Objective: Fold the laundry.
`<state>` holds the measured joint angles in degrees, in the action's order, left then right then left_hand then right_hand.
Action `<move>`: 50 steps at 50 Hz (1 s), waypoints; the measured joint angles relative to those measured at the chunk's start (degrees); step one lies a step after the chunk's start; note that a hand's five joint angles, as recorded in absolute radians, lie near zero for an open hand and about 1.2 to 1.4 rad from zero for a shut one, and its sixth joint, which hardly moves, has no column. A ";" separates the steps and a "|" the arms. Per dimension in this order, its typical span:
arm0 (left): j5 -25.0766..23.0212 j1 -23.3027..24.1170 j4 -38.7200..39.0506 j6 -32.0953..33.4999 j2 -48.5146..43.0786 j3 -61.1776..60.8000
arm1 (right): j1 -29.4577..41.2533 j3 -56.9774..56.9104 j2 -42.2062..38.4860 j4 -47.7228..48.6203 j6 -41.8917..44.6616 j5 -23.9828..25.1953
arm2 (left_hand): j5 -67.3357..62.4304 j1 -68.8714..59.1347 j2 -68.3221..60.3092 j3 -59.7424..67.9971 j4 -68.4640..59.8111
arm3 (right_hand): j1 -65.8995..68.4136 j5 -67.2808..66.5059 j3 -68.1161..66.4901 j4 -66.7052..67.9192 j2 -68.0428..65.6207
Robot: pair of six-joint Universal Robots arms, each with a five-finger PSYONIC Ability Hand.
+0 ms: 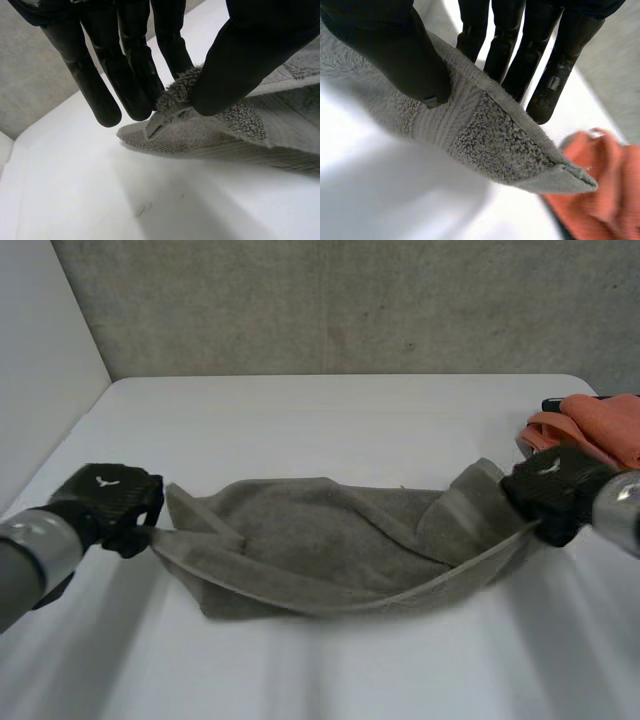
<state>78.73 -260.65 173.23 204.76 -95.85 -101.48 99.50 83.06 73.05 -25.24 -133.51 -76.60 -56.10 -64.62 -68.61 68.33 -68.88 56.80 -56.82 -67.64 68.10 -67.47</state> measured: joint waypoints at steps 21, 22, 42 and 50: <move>10.19 4.62 26.40 -6.07 -19.41 43.88 | 6.30 -26.57 -10.12 50.44 -14.51 -8.16 | 0.00 0.00 0.00 0.03 -0.02 | 0.00 -0.02 0.00 0.03 0.00; 10.19 4.62 26.40 -6.07 -19.41 43.88 | 6.30 -26.57 -10.12 50.44 -14.51 -8.16 | 0.00 0.00 0.00 0.03 -0.02 | 0.00 -0.02 0.00 0.03 0.00; 10.54 3.15 31.10 -13.13 -10.65 13.99 | 7.01 -3.35 -5.58 45.09 -15.67 -3.97 | 0.00 0.00 -0.06 0.07 -0.03 | 0.00 -0.29 0.00 0.05 0.00; 7.36 3.05 30.66 -12.77 -14.34 4.69 | 6.24 10.36 -7.73 43.59 -15.09 2.88 | 0.00 0.00 -0.15 0.24 -0.03 | 0.00 -0.30 0.00 0.05 0.00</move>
<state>86.09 -257.60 203.89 191.99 -110.19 -96.79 105.74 93.42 65.32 18.35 -148.61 -73.71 -56.10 -64.62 -68.76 68.57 -68.91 56.80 -57.12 -67.64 68.15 -67.47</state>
